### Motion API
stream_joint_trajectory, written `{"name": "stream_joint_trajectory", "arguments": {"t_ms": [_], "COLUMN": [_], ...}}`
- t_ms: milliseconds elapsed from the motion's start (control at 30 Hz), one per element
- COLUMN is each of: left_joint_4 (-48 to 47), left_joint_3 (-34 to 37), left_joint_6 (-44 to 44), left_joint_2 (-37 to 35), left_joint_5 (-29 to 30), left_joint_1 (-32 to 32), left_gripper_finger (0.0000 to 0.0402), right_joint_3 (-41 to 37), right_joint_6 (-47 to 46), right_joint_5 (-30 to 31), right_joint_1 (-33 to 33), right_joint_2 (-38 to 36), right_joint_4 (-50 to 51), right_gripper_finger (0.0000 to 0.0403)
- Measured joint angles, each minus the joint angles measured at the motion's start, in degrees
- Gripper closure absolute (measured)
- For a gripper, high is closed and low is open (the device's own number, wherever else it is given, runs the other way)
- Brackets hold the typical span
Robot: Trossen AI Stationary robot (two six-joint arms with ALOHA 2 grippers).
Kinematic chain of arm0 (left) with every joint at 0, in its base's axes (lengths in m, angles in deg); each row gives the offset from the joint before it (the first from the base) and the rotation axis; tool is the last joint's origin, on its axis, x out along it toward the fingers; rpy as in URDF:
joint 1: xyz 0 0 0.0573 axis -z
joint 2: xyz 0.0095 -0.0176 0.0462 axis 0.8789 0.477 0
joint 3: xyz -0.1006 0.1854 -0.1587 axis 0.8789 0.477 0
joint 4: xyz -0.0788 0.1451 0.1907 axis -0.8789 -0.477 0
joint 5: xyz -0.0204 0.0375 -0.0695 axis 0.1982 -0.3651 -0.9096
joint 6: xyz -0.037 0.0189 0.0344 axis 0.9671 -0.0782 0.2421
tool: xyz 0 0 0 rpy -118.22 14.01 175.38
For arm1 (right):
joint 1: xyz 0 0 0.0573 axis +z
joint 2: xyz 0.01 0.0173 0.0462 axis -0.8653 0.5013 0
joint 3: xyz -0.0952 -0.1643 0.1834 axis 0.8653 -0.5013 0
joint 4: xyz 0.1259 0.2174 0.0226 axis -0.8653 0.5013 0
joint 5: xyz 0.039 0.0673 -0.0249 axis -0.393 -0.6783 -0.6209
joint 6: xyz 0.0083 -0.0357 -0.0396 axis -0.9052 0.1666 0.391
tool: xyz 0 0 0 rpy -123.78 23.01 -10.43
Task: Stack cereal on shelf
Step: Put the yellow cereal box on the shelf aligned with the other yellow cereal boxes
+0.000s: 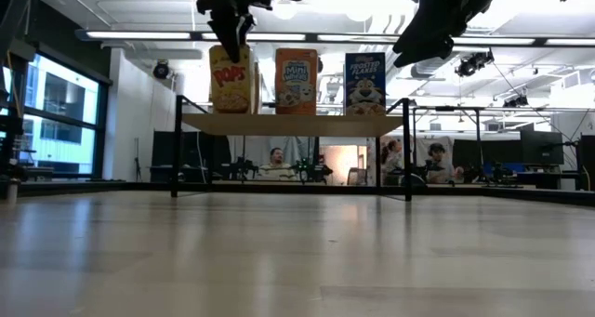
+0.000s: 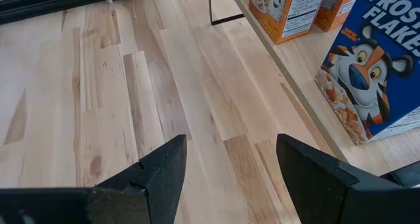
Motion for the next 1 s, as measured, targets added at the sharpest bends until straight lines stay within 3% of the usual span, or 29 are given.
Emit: {"name": "stream_joint_trajectory", "arguments": {"t_ms": [467, 1000], "left_joint_4": [0.11, 0.96], "left_joint_3": [0.00, 0.02], "left_joint_6": [1.96, 2.54], "left_joint_2": [0.00, -0.02], "left_joint_5": [0.00, 1.46], "left_joint_1": [0.02, -0.13], "left_gripper_finger": [0.0230, 0.0156], "right_joint_3": [0.00, 0.00], "right_joint_6": [0.00, -0.07], "right_joint_5": [0.00, 0.00], "right_joint_1": [0.01, 0.01], "right_joint_2": [0.01, 0.00], "right_joint_4": [0.00, 0.00], "right_gripper_finger": [0.0173, 0.0173]}}
